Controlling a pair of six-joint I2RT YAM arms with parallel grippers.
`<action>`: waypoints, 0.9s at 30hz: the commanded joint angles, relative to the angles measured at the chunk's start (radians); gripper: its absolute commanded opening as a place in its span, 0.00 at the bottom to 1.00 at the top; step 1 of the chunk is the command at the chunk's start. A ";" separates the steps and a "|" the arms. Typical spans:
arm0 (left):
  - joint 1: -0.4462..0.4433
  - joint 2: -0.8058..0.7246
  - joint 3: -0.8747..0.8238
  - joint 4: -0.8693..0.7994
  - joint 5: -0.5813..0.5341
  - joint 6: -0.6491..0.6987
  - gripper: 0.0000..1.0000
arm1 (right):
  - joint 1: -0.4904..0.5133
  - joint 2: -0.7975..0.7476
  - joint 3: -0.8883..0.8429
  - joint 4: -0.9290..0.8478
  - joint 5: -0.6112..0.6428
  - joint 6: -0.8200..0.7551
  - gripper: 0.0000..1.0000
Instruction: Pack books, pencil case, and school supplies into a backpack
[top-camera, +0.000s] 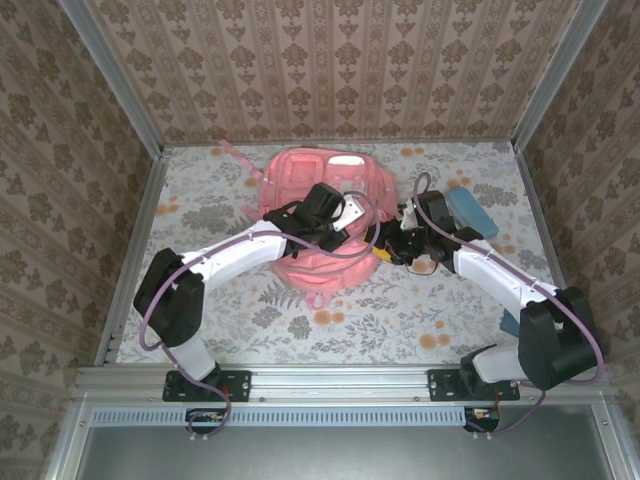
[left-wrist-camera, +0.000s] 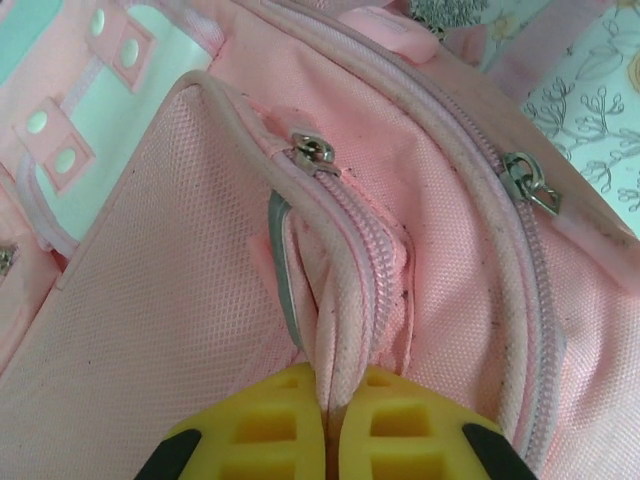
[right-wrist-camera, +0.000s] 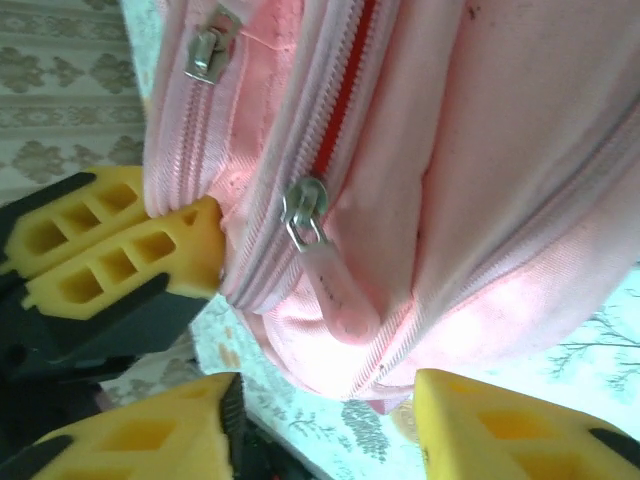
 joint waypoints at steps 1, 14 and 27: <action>0.014 -0.056 -0.014 0.088 0.035 -0.002 0.00 | 0.001 -0.006 0.093 -0.223 0.158 -0.260 0.54; 0.012 -0.078 -0.023 0.083 0.079 0.004 0.00 | 0.048 0.113 0.219 -0.245 0.165 -0.603 0.35; 0.012 -0.090 -0.033 0.099 0.093 0.001 0.00 | 0.064 0.199 0.268 -0.204 0.172 -0.608 0.27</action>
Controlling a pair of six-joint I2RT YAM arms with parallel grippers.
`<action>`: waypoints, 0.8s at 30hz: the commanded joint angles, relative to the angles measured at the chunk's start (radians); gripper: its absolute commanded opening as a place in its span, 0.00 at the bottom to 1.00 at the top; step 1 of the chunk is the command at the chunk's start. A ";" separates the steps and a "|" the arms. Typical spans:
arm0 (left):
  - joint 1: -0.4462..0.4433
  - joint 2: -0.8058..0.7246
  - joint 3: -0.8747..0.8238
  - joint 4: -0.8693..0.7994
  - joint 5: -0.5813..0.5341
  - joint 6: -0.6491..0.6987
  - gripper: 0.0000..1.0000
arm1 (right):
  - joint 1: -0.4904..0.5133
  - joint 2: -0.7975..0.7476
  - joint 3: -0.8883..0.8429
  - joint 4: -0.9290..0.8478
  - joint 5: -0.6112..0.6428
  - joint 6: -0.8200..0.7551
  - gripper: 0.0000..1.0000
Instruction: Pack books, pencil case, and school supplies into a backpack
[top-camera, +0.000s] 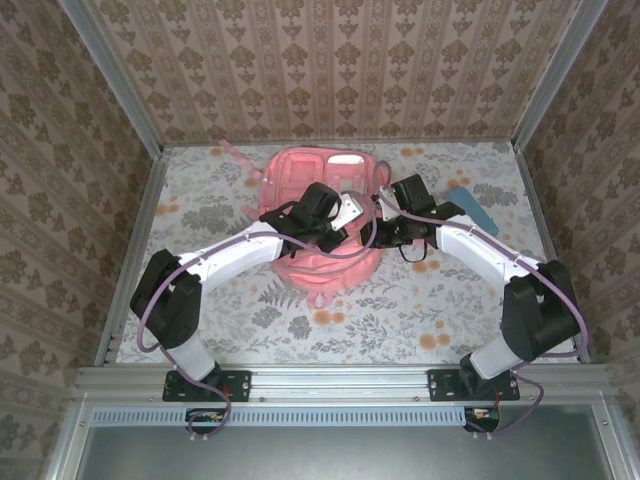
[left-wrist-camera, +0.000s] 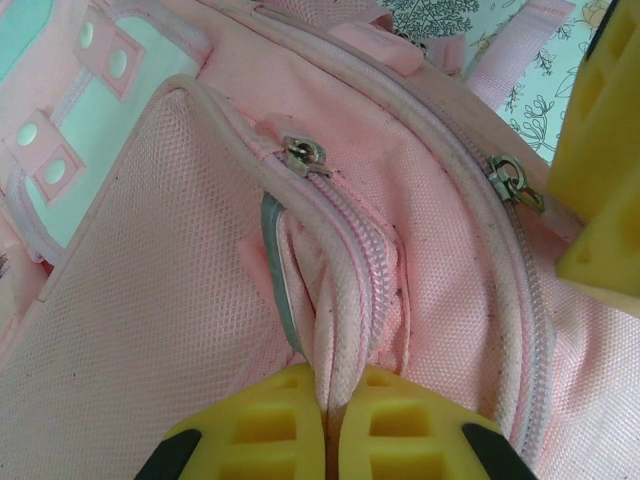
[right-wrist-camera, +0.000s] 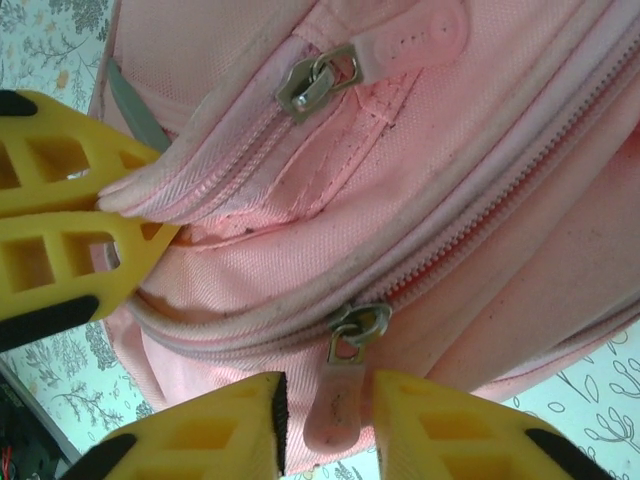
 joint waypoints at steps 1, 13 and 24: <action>0.002 -0.071 -0.006 0.067 0.044 -0.004 0.00 | 0.001 0.025 0.030 0.005 0.014 -0.020 0.27; 0.010 -0.079 -0.020 0.087 0.043 -0.012 0.00 | 0.001 0.025 0.013 0.004 0.024 -0.018 0.16; 0.034 -0.085 -0.050 0.154 0.048 -0.113 0.00 | 0.015 -0.084 -0.102 0.084 -0.181 0.109 0.01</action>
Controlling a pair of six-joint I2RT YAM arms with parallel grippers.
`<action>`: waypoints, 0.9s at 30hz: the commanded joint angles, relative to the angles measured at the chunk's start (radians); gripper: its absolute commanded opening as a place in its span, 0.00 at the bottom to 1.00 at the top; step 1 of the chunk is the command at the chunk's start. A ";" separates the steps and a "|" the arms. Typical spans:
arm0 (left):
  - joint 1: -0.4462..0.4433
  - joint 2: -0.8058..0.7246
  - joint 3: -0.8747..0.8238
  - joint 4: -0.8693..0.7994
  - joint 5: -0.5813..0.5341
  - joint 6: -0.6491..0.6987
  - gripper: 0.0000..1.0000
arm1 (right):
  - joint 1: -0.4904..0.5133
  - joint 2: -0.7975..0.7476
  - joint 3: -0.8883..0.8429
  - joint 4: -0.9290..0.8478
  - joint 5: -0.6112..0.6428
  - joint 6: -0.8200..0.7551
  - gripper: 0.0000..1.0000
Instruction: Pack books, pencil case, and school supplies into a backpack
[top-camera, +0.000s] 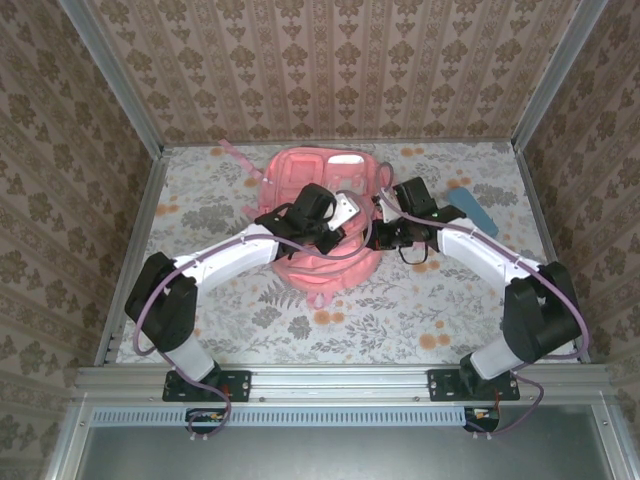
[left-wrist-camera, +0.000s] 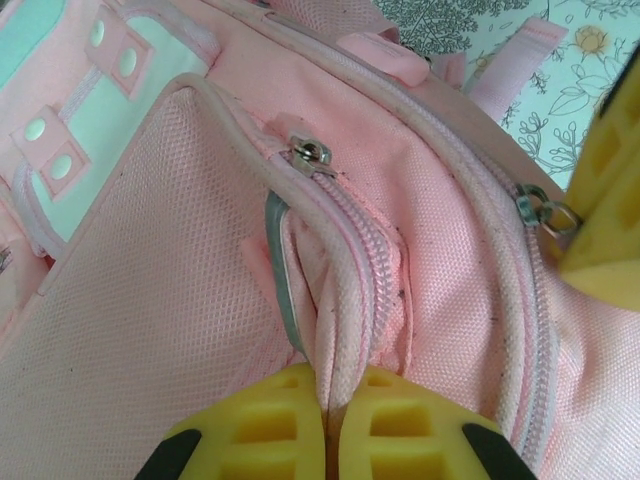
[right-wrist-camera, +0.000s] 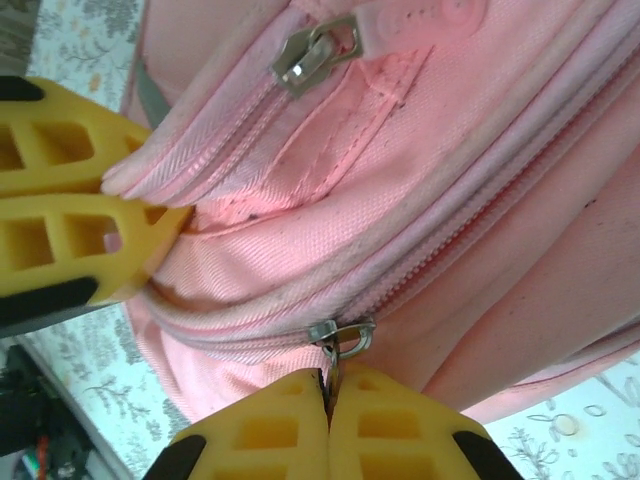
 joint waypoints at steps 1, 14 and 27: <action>0.017 -0.053 -0.002 0.110 0.024 -0.088 0.00 | 0.025 -0.061 -0.055 0.034 -0.113 0.078 0.00; 0.053 -0.039 -0.020 0.234 0.081 -0.251 0.00 | 0.156 -0.087 -0.157 0.244 -0.114 0.255 0.00; 0.077 -0.017 -0.024 0.312 0.161 -0.380 0.00 | 0.201 -0.088 -0.210 0.387 -0.094 0.323 0.00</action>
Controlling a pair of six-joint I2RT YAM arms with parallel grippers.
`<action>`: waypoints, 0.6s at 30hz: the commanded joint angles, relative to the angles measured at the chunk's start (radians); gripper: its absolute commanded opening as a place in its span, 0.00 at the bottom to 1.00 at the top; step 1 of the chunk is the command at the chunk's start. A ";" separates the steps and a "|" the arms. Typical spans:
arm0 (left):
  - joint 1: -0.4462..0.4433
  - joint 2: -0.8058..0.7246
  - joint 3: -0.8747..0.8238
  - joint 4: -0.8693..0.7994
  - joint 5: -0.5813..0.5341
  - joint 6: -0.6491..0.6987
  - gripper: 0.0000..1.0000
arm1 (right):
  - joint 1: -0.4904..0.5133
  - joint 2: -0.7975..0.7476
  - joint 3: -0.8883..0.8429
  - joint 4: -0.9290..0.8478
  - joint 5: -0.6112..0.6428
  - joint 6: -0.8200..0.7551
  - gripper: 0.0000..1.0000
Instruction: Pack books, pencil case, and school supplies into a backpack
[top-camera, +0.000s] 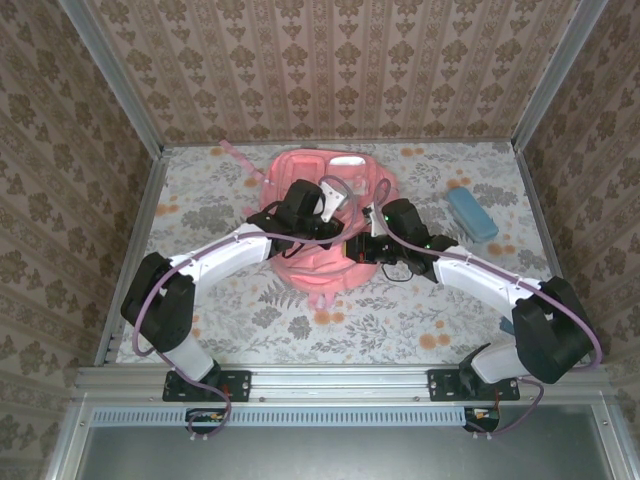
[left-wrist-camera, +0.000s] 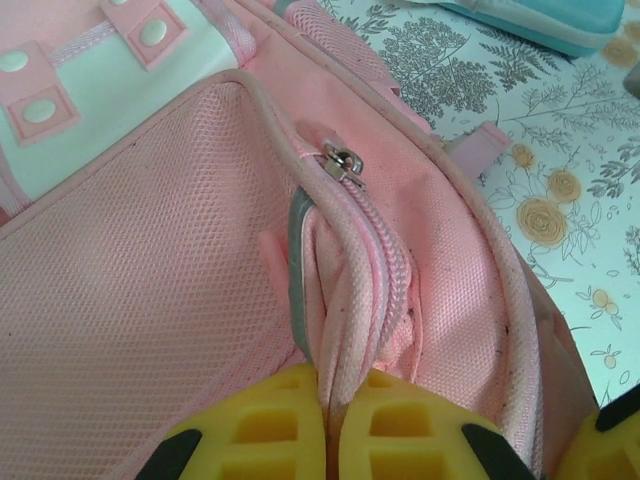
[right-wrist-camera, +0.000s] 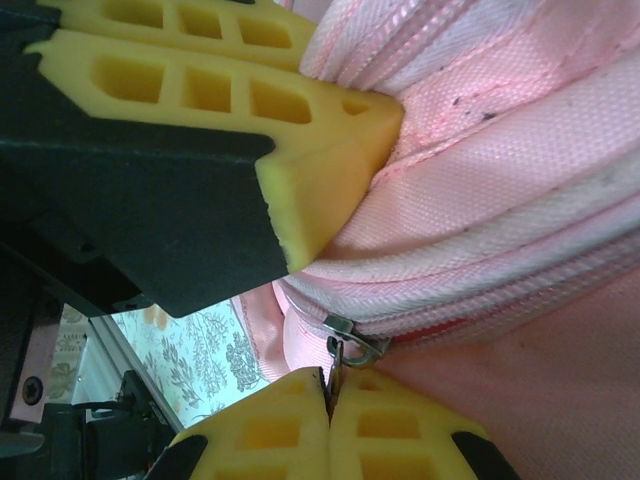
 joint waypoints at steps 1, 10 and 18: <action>0.021 -0.004 0.015 0.218 -0.003 -0.085 0.00 | 0.045 -0.003 -0.011 0.014 -0.108 0.018 0.00; 0.036 -0.043 -0.011 0.201 0.042 -0.031 0.00 | -0.056 -0.115 0.004 -0.133 -0.043 0.025 0.36; 0.039 -0.080 -0.049 0.166 0.055 0.064 0.00 | -0.176 -0.094 0.031 -0.132 -0.073 0.261 0.53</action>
